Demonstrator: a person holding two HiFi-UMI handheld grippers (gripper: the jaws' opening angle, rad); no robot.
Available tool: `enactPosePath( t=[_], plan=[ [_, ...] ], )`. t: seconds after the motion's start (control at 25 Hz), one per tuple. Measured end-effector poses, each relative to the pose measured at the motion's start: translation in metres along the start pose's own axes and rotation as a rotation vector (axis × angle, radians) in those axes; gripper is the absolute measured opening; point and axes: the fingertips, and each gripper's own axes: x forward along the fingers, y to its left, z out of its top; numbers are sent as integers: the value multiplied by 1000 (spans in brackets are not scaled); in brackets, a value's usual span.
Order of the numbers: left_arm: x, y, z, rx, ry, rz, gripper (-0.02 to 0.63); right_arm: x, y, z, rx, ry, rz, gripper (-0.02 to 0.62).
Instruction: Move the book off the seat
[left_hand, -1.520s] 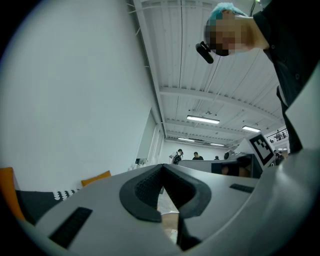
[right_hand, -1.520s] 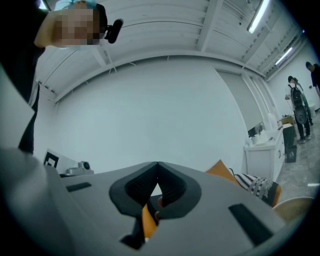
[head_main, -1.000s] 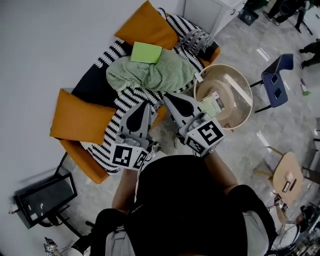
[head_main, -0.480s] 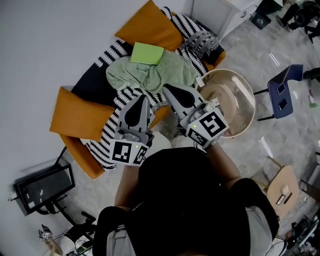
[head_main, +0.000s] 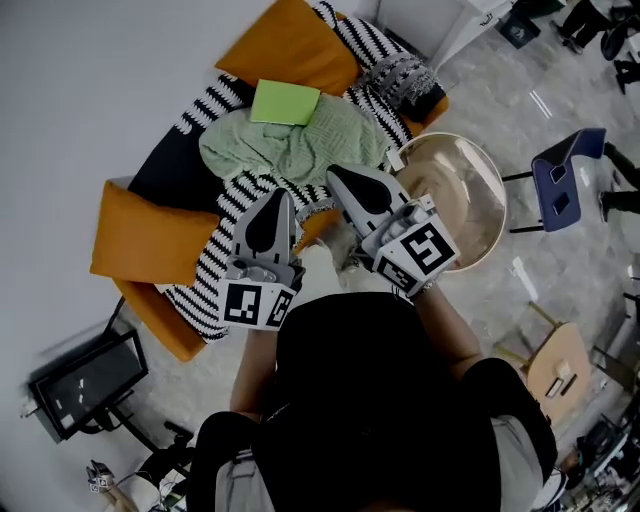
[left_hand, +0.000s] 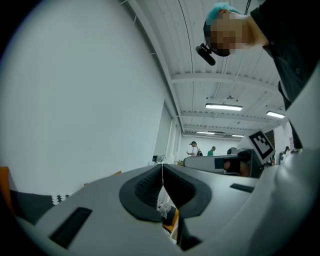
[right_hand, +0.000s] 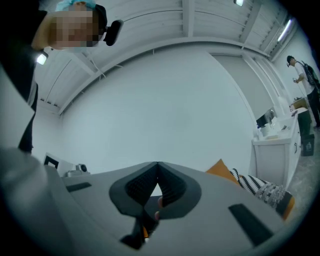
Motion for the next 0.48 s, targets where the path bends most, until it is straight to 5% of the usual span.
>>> enactPosePath(
  t=[0.48],
  plan=[
    [95,91,-10,-41,37,-134,11,93,-56,-12,27,74,-149,14]
  ],
)
